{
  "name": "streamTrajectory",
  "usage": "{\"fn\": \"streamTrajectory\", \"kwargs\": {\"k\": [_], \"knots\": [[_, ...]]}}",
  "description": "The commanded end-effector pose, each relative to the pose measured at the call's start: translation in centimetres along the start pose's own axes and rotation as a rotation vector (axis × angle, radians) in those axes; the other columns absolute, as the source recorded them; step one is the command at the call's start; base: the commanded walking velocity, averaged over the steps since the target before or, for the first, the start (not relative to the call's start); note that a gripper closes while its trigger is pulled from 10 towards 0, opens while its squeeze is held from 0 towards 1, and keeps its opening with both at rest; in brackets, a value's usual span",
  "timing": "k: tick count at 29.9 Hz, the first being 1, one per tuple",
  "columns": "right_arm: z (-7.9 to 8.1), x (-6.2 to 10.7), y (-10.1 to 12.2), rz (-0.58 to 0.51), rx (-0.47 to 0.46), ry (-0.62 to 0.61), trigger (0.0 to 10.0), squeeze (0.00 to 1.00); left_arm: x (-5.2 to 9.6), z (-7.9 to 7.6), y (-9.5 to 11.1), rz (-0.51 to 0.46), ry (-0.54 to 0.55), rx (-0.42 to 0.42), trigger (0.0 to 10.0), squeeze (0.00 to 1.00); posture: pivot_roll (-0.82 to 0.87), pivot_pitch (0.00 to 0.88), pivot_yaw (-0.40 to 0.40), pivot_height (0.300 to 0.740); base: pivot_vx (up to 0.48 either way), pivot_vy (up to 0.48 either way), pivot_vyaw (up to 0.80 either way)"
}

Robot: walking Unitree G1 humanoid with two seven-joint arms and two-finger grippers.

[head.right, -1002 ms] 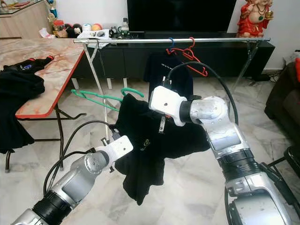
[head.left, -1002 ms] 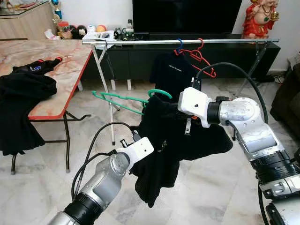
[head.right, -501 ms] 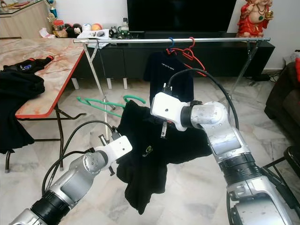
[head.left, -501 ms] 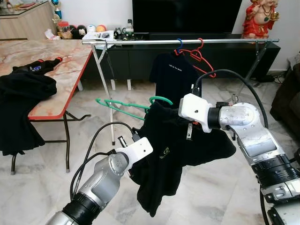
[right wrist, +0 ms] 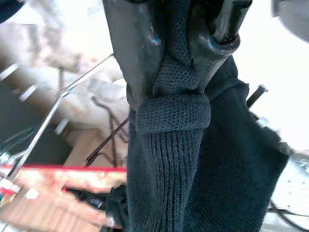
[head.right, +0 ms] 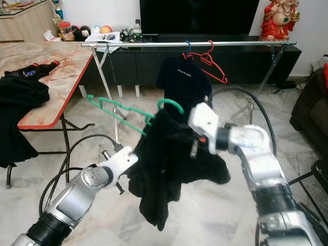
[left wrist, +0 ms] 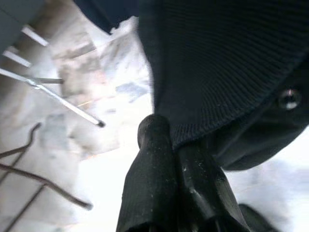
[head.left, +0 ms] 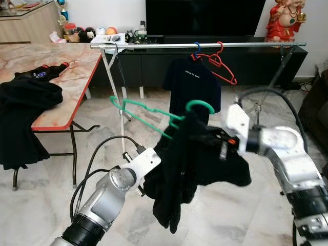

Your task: Hang hanger

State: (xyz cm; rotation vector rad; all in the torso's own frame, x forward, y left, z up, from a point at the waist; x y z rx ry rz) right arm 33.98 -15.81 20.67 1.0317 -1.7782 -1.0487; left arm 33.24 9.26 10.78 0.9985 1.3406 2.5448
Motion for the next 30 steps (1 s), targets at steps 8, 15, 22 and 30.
{"fn": "streamTrajectory", "kwargs": {"k": [8,15,22,30], "knots": [[2.8,4.8,-5.0,0.211,-0.103,0.170,0.0,0.00,0.7,-0.1,-0.3,0.007,-0.019,0.063,0.0,0.00,0.04,0.062,0.046,0.740,0.000,0.000,0.00],[2.1,8.1,-7.5,0.480,-0.048,0.142,0.0,0.00,0.8,-0.2,-0.6,0.022,-0.031,0.055,0.0,0.00,0.04,0.070,0.055,0.740,0.000,0.000,0.00],[2.4,8.8,-8.4,0.536,-0.033,0.168,0.0,0.00,0.8,-0.4,-0.7,0.034,-0.042,0.052,0.0,0.00,0.04,0.075,0.055,0.740,0.000,0.000,0.00],[2.2,8.7,-10.5,0.708,0.068,0.133,0.0,0.00,1.1,-0.4,-0.5,0.028,-0.070,0.034,0.0,0.00,0.04,0.074,0.055,0.740,0.000,0.000,0.00]]}}
Point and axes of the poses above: a point about 5 cm out from each wrist's last joint towards the gripper, its own x axis pointing back from the gripper into the wrist, its own y axis along the axis of the wrist's last joint, z = x × y, the point moved 2 cm from there along -x, pointing out of the wrist towards the gripper, and after that the axes turned 3 degrees about x, right-handed, at the moved point
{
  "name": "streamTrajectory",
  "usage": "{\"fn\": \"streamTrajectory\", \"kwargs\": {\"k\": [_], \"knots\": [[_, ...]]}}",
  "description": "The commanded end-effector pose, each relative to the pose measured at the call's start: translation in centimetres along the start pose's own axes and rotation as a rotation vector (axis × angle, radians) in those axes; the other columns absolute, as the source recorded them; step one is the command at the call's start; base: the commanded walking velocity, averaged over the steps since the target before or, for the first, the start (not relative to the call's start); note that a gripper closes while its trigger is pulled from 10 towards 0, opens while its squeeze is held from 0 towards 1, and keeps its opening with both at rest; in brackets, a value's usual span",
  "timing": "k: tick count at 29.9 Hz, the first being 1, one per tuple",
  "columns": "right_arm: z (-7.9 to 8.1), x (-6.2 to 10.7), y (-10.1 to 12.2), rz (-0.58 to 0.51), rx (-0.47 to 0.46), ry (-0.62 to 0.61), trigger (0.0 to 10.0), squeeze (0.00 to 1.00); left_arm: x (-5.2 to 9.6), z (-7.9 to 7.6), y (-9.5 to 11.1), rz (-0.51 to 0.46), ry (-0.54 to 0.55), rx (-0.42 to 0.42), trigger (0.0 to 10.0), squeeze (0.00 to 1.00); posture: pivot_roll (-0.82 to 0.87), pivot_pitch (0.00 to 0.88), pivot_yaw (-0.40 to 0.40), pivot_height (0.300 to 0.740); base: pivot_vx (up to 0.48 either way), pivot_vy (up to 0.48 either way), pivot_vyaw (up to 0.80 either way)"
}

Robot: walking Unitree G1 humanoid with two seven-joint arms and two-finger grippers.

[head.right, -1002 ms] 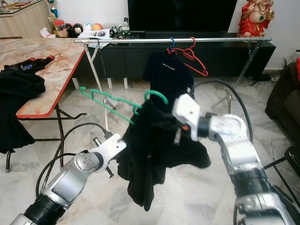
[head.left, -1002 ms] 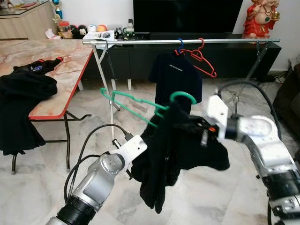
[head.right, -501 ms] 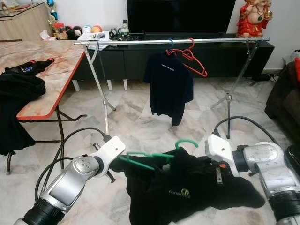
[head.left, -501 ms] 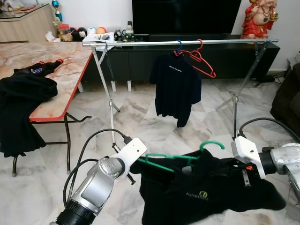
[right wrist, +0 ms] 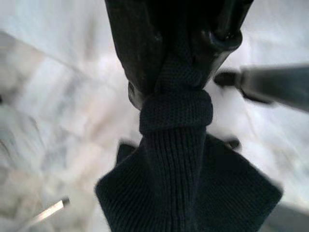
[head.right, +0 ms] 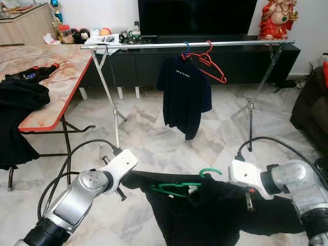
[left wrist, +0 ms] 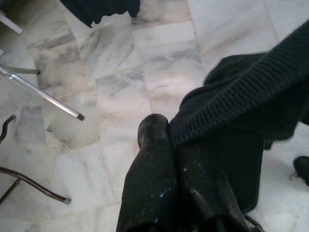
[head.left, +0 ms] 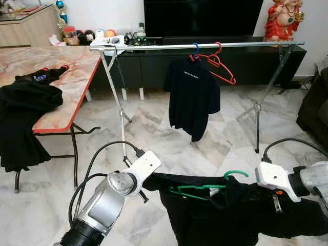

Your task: Hang hanger

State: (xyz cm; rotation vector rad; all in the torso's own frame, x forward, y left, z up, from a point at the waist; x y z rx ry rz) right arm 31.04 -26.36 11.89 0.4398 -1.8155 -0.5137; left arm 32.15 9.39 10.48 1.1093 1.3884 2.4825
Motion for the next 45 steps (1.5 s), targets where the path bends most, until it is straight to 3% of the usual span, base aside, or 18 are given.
{"fn": "streamTrajectory", "kwargs": {"k": [1,7,12,18,24,25,29,30,31,32,33,34,36,37,42,43,44,45], "knots": [[-0.8,0.2,0.1,0.041,0.040,-0.051,0.0,0.00,0.4,0.2,0.1,-0.001,-0.006,-0.020,0.0,0.00,0.04,0.074,0.055,0.740,0.000,0.000,0.00],[-2.0,-1.0,1.0,0.020,0.056,-0.168,0.0,0.00,1.2,0.8,2.0,-0.061,-0.057,0.032,0.0,0.00,0.05,0.062,0.057,0.740,0.000,0.000,0.00],[-2.8,-2.1,2.4,-0.058,0.039,-0.246,0.0,0.00,2.2,0.4,3.0,-0.093,-0.163,0.009,0.0,0.00,0.06,0.052,0.059,0.740,0.000,0.000,0.00],[-2.6,-3.8,3.8,-0.138,0.021,-0.240,0.0,0.00,3.5,0.2,5.5,-0.197,-0.237,0.068,0.0,0.00,0.06,0.042,0.061,0.740,0.000,0.000,0.00],[-3.9,-5.2,5.7,-0.235,-0.065,-0.365,0.0,0.00,5.1,-2.7,6.9,-0.275,-0.458,0.046,0.0,0.00,0.07,0.026,0.061,0.740,0.000,0.000,0.00],[-4.5,-5.3,6.3,-0.271,-0.111,-0.412,0.0,0.00,5.6,-4.2,6.1,-0.265,-0.545,-0.054,0.0,0.00,0.08,0.026,0.061,0.740,0.000,0.000,0.00],[-5.5,-5.4,6.8,-0.284,-0.163,-0.483,0.0,0.00,6.4,-6.0,5.9,-0.288,-0.644,-0.115,0.0,0.00,0.08,0.030,0.059,0.740,0.000,0.000,0.00],[-5.6,-5.5,7.0,-0.287,-0.173,-0.494,0.0,0.00,6.6,-6.3,6.0,-0.303,-0.664,-0.128,0.0,0.09,0.08,0.031,0.059,0.740,0.000,0.000,0.00],[-5.7,-5.6,7.1,-0.293,-0.186,-0.500,0.0,0.00,6.9,-6.6,6.1,-0.313,-0.686,-0.139,1.9,0.80,0.08,0.032,0.058,0.740,0.000,0.000,0.00],[-5.8,-5.7,7.2,-0.299,-0.196,-0.503,0.0,0.00,7.1,-6.8,6.2,-0.323,-0.703,-0.144,3.3,1.00,0.08,0.032,0.058,0.740,0.000,0.000,0.00],[-5.8,-5.9,7.4,-0.303,-0.204,-0.505,0.0,0.00,7.3,-7.0,6.3,-0.329,-0.725,-0.138,4.7,1.00,0.08,0.032,0.058,0.740,0.000,0.000,0.00],[-5.6,-6.3,7.6,-0.308,-0.208,-0.498,0.0,0.00,7.5,-7.3,6.3,-0.329,-0.746,-0.150,9.7,1.00,0.08,0.034,0.058,0.740,0.000,0.000,0.00],[-5.4,-6.9,8.0,-0.319,-0.210,-0.485,0.0,0.00,7.6,-7.7,6.1,-0.321,-0.763,-0.185,10.0,1.00,0.08,0.035,0.058,0.740,0.000,0.000,0.00],[-5.3,-7.2,8.4,-0.327,-0.202,-0.476,0.0,0.00,7.2,-7.4,5.8,-0.310,-0.724,-0.225,10.0,0.00,0.08,0.036,0.058,0.740,0.000,0.000,0.00],[-5.6,-7.1,8.8,-0.325,-0.160,-0.486,0.0,0.00,6.9,-6.0,6.0,-0.330,-0.662,-0.217,10.0,0.00,0.09,0.041,0.055,0.740,0.000,0.000,0.00],[-5.6,-7.0,8.9,-0.310,-0.118,-0.475,0.0,0.00,7.3,-5.6,6.0,-0.348,-0.669,-0.229,10.0,0.39,0.09,0.042,0.053,0.740,0.000,0.000,0.00],[-5.3,-7.0,8.9,-0.302,-0.072,-0.436,0.0,0.00,7.7,-5.1,6.0,-0.361,-0.673,-0.233,10.0,1.00,0.09,0.042,0.053,0.740,0.000,0.000,0.00],[-5.1,-7.0,9.0,-0.305,-0.053,-0.416,0.0,0.00,7.8,-4.8,5.9,-0.358,-0.670,-0.232,10.0,1.00,0.09,0.042,0.053,0.740,0.000,0.000,0.00]]}}
Point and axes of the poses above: a point about 5 cm out from each wrist's last joint towards the gripper, its own x axis pointing back from the gripper into the wrist, its own y axis along the axis of the wrist's last joint, z = x × y, the point moved 2 cm from there along -x, pointing out of the wrist towards the gripper, and after that the axes turned 3 degrees about x, right-handed, at the moved point
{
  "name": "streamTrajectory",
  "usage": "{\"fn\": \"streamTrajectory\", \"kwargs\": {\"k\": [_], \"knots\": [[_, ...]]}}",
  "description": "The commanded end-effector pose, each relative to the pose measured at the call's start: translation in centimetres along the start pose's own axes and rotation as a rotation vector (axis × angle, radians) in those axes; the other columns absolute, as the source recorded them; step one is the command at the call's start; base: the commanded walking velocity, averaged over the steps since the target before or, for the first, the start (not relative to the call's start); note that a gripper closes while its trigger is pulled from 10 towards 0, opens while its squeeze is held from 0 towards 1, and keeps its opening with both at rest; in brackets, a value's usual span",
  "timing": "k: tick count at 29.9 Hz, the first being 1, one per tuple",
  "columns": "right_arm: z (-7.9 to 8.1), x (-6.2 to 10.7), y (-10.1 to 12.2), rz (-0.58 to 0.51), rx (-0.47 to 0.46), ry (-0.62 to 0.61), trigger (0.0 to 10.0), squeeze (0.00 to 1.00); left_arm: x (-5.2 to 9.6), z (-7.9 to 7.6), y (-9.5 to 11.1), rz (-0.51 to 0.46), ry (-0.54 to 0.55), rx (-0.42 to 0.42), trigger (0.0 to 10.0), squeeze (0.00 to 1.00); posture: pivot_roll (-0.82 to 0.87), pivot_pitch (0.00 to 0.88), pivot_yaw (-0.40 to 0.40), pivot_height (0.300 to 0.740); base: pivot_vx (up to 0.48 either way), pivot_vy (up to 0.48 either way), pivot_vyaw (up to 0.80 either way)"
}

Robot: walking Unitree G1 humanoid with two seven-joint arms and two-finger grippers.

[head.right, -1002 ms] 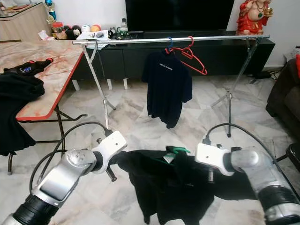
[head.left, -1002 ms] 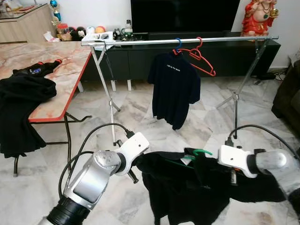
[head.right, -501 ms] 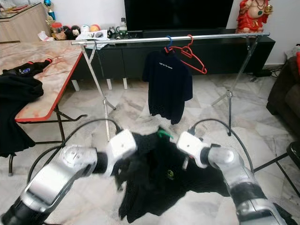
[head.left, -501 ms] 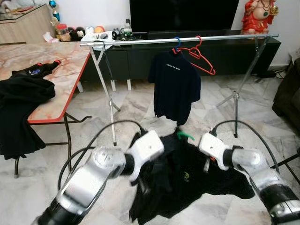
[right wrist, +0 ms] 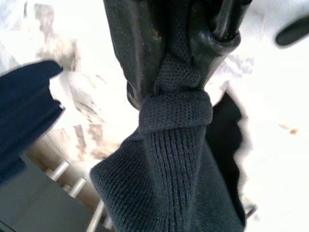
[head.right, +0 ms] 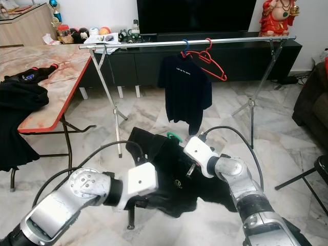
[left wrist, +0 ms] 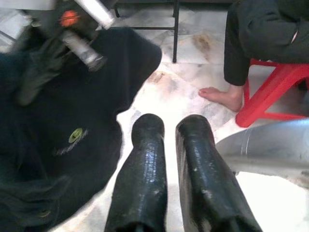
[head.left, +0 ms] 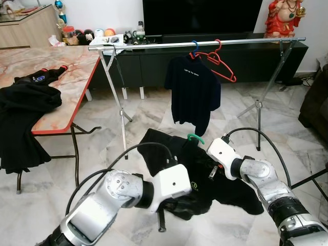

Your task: Hang hanger

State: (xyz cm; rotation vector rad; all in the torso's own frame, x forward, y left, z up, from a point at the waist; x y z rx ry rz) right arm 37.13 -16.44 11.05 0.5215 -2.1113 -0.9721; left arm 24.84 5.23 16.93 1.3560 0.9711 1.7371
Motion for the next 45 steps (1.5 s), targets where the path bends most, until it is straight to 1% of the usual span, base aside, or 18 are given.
{"fn": "streamTrajectory", "kwargs": {"k": [1,4,6,9,10,13,16,22,23,26,27,28,29,34,35,43,44,45], "knots": [[-0.4,0.2,1.7,-0.052,0.086,0.056,0.0,0.00,1.0,0.6,0.3,-0.012,0.012,-0.027,10.0,1.00,0.09,0.045,0.049,0.740,0.000,0.000,0.00],[1.0,0.7,1.6,-0.065,0.157,0.232,0.0,0.00,1.9,1.4,-0.4,0.030,0.046,-0.042,10.0,1.00,0.10,0.047,0.046,0.740,0.000,0.000,0.00],[2.3,1.4,1.2,-0.049,0.237,0.399,0.0,0.00,2.8,2.1,-1.4,0.085,0.064,-0.062,10.0,1.00,0.10,0.047,0.042,0.740,0.000,0.000,0.00],[3.0,1.8,1.2,-0.058,0.254,0.490,0.0,0.00,3.4,2.7,-2.3,0.132,0.086,-0.072,10.0,1.00,0.10,0.048,0.038,0.740,0.000,0.000,0.00],[3.4,2.2,1.2,-0.071,0.265,0.546,0.0,0.00,3.7,2.9,-2.7,0.150,0.094,-0.068,10.0,1.00,0.10,0.047,0.034,0.740,0.000,0.000,0.00],[4.1,2.6,1.1,-0.082,0.288,0.628,0.0,0.00,4.0,2.8,-3.2,0.167,0.079,-0.054,10.0,1.00,0.10,0.048,0.030,0.740,0.000,0.000,0.00],[4.5,2.7,1.1,-0.080,0.303,0.669,0.0,0.00,4.0,2.6,-3.6,0.184,0.065,-0.051,10.0,1.00,0.11,0.049,0.028,0.740,0.000,0.000,0.00],[4.8,2.3,1.7,-0.104,0.308,0.671,0.0,0.00,3.8,2.2,-3.9,0.195,0.043,-0.046,10.0,1.00,0.11,0.050,0.027,0.740,0.000,0.000,0.00],[4.9,2.2,2.0,-0.118,0.311,0.682,0.0,0.00,3.6,1.7,-4.5,0.227,0.010,-0.051,10.0,1.00,0.11,0.051,0.025,0.740,0.000,0.000,0.00],[5.1,2.1,2.3,-0.138,0.315,0.690,0.0,0.00,3.2,1.3,-5.1,0.268,0.003,-0.062,10.0,1.00,0.11,0.052,0.024,0.740,0.000,0.000,0.00],[5.1,2.1,2.5,-0.145,0.315,0.690,0.0,0.00,3.0,1.2,-5.4,0.282,0.004,-0.066,10.0,0.74,0.11,0.050,0.024,0.740,0.000,0.000,0.00],[5.1,2.1,2.5,-0.149,0.315,0.690,0.0,0.00,2.9,1.1,-5.6,0.290,0.003,-0.068,10.0,0.74,0.11,0.050,0.024,0.740,0.000,0.000,0.00],[5.1,2.0,2.8,-0.162,0.314,0.688,0.0,0.00,2.5,0.8,-5.7,0.286,-0.002,-0.073,10.0,0.00,0.11,0.050,0.025,0.740,0.000,0.000,0.00],[5.1,2.1,3.1,-0.174,0.319,0.687,0.0,0.00,1.6,0.2,-5.5,0.242,-0.016,-0.044,10.0,0.00,0.10,0.048,0.025,0.740,0.000,0.000,0.00],[4.9,2.0,3.4,-0.184,0.315,0.666,0.0,0.00,1.1,0.2,-5.2,0.214,-0.005,-0.031,10.0,0.00,0.10,0.042,0.028,0.740,0.000,0.000,0.00],[5.2,1.6,4.0,-0.221,0.305,0.648,0.0,0.00,-0.3,0.2,-4.3,0.136,0.028,-0.005,10.0,0.00,0.10,0.036,0.032,0.740,0.000,0.000,0.00],[5.2,1.6,4.1,-0.223,0.302,0.638,0.0,0.00,-0.5,0.2,-4.2,0.127,0.033,0.000,8.0,0.00,0.10,0.036,0.032,0.740,0.000,0.000,0.00],[5.2,1.5,4.1,-0.223,0.301,0.636,0.0,0.00,-0.5,0.2,-4.2,0.125,0.035,0.001,8.0,0.00,0.10,0.036,0.032,0.740,0.000,0.000,0.00]]}}
Point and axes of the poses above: a point about 5 cm out from each wrist's last joint towards the gripper, its own x axis pointing back from the gripper into the wrist, its own y axis along the axis of the wrist's last joint, z = x × y, the point moved 2 cm from there along -x, pointing out of the wrist towards the gripper, and after that the axes turned 3 degrees about x, right-handed, at the moved point
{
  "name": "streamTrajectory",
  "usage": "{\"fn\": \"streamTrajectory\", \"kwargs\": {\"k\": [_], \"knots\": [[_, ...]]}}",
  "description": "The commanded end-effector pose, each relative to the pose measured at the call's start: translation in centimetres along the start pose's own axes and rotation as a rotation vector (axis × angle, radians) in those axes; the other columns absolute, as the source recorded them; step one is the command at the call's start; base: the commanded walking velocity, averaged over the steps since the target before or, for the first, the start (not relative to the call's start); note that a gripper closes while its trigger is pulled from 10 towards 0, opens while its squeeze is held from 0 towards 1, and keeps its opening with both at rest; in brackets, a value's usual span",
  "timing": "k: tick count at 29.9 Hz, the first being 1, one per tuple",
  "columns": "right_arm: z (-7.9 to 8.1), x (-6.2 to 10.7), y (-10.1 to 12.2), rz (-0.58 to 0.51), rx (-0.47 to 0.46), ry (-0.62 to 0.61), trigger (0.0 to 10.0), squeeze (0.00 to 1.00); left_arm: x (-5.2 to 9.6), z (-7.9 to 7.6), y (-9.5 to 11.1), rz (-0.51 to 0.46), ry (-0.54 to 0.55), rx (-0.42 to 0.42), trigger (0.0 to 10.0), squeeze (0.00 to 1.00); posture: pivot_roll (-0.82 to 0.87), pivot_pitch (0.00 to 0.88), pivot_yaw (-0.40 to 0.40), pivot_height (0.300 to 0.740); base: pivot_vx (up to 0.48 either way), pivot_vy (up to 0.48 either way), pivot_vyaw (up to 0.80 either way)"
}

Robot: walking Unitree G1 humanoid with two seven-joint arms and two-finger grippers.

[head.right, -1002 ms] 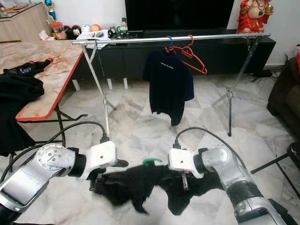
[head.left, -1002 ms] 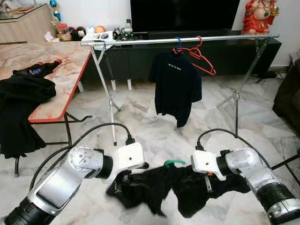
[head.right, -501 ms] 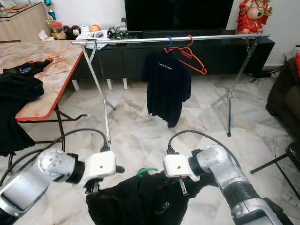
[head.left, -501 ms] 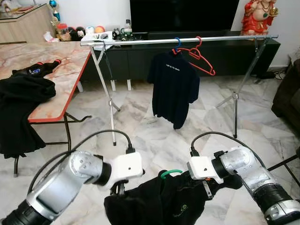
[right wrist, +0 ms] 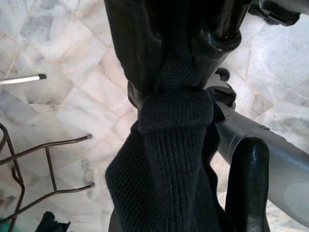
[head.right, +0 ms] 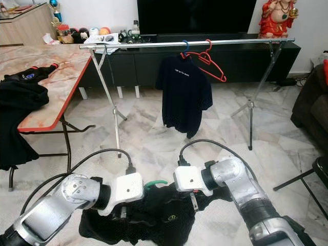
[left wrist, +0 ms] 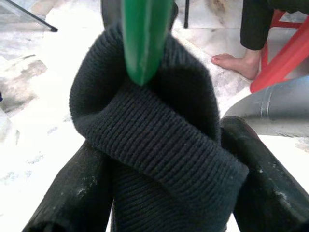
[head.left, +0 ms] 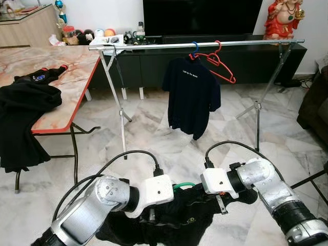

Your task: Hang hanger

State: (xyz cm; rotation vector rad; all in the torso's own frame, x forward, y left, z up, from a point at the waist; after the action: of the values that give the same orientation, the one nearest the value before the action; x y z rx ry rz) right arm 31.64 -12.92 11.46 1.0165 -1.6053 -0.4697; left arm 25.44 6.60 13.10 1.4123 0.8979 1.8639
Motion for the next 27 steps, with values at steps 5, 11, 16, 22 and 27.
{"fn": "streamTrajectory", "kwargs": {"k": [5,11,16,22,27], "knots": [[-1.03,0.28,1.16,-0.050,0.028,-0.063,0.0,0.00,-0.06,0.06,-0.02,-0.023,0.008,0.037,0.0,0.00,0.10,0.033,0.034,0.740,0.000,0.000,0.00],[-1.26,0.40,1.23,-0.059,0.017,-0.094,0.0,0.00,0.00,0.47,0.17,-0.039,0.040,0.045,0.0,0.00,0.10,0.038,0.034,0.740,0.000,0.000,0.00],[-1.44,0.71,1.27,-0.080,-0.002,-0.128,0.0,0.00,0.18,0.66,-0.01,-0.043,0.057,0.055,0.0,0.00,0.10,0.041,0.034,0.740,0.000,0.000,0.00],[-1.31,1.00,1.15,-0.112,-0.035,-0.163,0.0,0.00,0.17,0.52,-0.06,-0.052,0.062,0.068,0.0,0.00,0.10,0.038,0.036,0.740,0.000,0.000,0.00],[-1.27,1.10,1.18,-0.144,-0.059,-0.190,0.0,0.00,-0.13,0.50,0.27,-0.075,0.072,0.078,0.0,0.00,0.12,0.024,0.037,0.740,0.000,0.000,0.00]]}}
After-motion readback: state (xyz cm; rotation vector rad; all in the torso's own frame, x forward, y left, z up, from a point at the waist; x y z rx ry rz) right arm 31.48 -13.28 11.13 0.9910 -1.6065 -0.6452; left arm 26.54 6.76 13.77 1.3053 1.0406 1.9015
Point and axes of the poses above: a point about 5 cm out from each wrist's last joint towards the gripper, its own x axis pointing back from the gripper into the wrist, its own y axis along the axis of the wrist's last joint, z = x × y, the point moved 2 cm from there along -x, pointing out of the wrist towards the gripper, and after that the axes turned 3 degrees about x, right-handed, at the moved point
